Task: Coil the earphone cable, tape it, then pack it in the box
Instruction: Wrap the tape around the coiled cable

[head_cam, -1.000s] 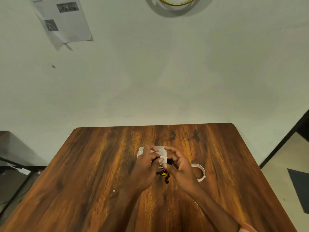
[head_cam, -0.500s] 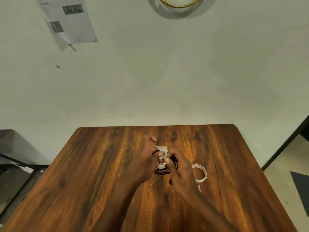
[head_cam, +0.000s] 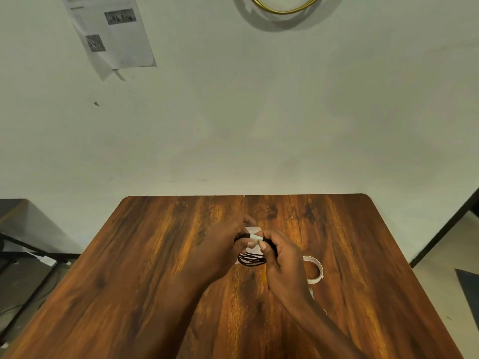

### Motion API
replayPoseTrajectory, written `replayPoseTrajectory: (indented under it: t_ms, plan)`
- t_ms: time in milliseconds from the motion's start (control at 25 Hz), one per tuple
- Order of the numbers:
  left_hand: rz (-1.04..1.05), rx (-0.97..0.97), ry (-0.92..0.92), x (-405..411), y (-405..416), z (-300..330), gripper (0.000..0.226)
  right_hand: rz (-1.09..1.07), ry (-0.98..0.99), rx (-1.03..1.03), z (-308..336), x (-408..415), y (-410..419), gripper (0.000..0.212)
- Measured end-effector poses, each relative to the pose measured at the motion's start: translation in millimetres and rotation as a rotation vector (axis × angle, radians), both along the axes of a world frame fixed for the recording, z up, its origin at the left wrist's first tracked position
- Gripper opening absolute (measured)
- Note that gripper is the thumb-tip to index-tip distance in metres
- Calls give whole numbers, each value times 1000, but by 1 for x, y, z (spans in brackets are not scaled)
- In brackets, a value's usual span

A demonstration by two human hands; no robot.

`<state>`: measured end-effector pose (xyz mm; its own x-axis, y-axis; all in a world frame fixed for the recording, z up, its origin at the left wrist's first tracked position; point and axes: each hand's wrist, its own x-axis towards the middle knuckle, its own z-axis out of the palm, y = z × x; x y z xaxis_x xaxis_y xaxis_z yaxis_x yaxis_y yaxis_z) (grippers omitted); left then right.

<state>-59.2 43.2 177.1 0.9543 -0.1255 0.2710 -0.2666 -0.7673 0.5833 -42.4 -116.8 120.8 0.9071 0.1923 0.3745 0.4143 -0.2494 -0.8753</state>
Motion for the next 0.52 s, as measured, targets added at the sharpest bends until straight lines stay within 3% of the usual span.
replayPoseTrajectory:
  t_ms: [80,240,400,520]
  plan:
    - [-10,104,-37,5,-2,-6,17,-5,21,-55,0,1,2,21]
    - [-27,256,5,12,-5,-26,17,26,126,-207,-7,9,5,17]
    - [-59,174,117,10,1,-42,15,207,263,-260,-15,20,2,23]
    - [-99,106,181,5,0,-65,17,228,282,-317,-30,22,1,18]
